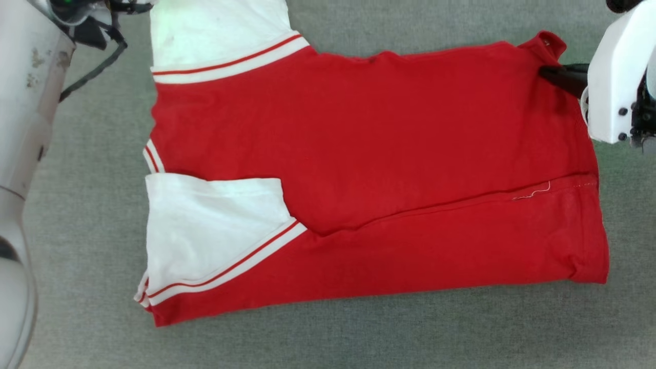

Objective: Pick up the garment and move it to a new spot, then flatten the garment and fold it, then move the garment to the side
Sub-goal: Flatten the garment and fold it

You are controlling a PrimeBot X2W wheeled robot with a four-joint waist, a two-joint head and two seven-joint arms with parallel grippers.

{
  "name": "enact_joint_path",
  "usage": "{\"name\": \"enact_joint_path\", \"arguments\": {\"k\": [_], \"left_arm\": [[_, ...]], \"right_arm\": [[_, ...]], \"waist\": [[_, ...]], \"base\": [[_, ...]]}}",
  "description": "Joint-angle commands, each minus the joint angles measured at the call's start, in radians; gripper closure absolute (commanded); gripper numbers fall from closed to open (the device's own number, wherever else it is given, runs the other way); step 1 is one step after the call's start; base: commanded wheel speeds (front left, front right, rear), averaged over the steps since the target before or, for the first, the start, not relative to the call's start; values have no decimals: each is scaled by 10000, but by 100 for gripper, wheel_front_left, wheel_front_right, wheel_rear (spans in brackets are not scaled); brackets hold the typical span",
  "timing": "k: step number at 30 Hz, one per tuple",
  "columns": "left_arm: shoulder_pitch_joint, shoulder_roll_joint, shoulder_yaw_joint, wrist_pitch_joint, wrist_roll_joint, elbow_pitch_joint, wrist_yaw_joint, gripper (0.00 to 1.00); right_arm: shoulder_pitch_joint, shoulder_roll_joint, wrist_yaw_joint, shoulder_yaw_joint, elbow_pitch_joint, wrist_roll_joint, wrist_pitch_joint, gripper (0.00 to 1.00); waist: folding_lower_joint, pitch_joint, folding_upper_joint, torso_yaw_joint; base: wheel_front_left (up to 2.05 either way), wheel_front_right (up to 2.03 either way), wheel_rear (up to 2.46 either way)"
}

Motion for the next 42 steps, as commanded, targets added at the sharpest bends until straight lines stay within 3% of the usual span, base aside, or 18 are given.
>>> {"name": "enact_joint_path", "arguments": {"k": [1, 9, 15, 20, 28, 34, 38, 42], "left_arm": [[137, 90, 11, -31, -53, -50, -62, 100], [797, 663, -86, -9, -101, -1149, -195, 100], [1920, 1430, -188, 325, -217, -3011, 329, 100], [2979, 2277, -214, 737, -380, -5031, 1181, 100], [5332, 4247, -103, 1548, -993, -9864, 3593, 100], [6706, 5188, -303, 2101, -1325, -12365, 5280, 100], [7292, 5355, -579, 2349, -1453, -13091, 5886, 100], [7599, 5185, -797, 2385, -1470, -13033, 5969, 100]], "right_arm": [[137, -183, -12, 79, -167, 102, -189, 100], [848, -1598, -10, 924, -1301, 933, -1282, 100], [1702, -2619, -10, 1289, -1988, 1410, -2064, 100], [2444, -3165, -10, 1295, -2369, 1782, -2472, 100], [3943, -3850, -10, 1005, -2708, 2396, -2852, 100], [4807, -3897, -10, 848, -2771, 2700, -2628, 100], [5210, -3701, -10, 797, -2768, 2780, -2473, 100], [5481, -3468, -9, 831, -2755, 2733, -2276, 100]], "waist": [[0, -344, 0, 160], [0, -1101, 0, 444], [0, -1584, 0, 560], [0, -1780, 0, 583], [0, -1920, 0, 565], [0, -1948, 0, 534], [0, -1931, 0, 513], [0, -1936, 0, 501]], "base": [[0, 0, 0], [0, 0, 0], [0, 0, 0], [0, 0, 0], [0, 0, 0], [0, 0, 0], [0, 0, 0], [0, 0, 0]]}}
